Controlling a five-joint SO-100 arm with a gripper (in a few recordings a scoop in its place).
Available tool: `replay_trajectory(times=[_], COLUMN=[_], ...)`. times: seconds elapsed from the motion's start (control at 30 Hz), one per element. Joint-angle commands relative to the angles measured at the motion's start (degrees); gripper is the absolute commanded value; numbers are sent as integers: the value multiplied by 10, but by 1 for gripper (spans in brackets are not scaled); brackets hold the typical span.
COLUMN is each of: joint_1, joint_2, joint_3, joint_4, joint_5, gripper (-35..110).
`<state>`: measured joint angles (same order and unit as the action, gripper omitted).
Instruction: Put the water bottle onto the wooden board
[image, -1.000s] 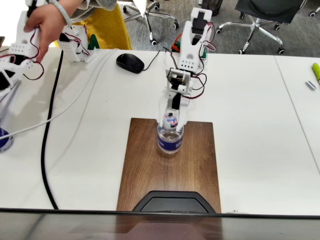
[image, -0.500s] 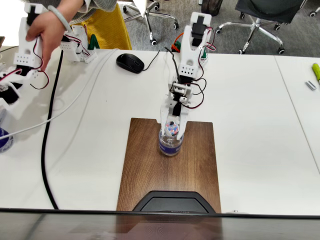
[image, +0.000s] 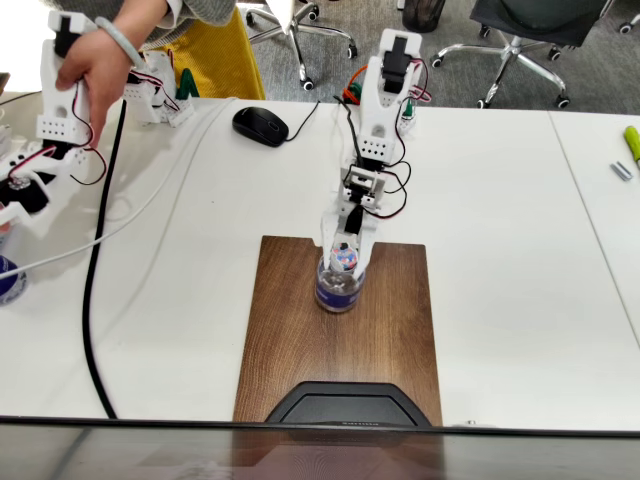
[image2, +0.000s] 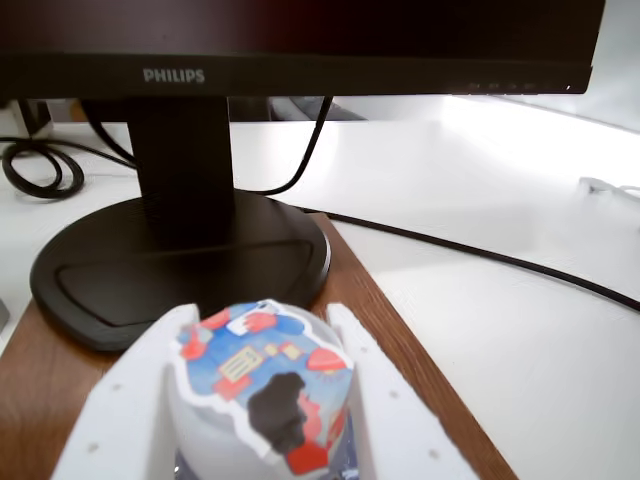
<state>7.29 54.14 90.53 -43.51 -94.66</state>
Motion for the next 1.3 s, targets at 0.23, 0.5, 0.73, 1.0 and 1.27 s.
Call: replay_trajectory(times=[0.23, 0.5, 0.73, 1.0, 1.27], joint_1=[2, 7, 10, 19, 29], joint_2=[13, 18, 23, 37, 42], joint_3=[1, 1, 1, 1, -3], joint_4=[-24, -5, 11, 41, 47], joint_5=[-7, -7, -11, -15, -15], gripper=[0, 2, 8, 26, 42])
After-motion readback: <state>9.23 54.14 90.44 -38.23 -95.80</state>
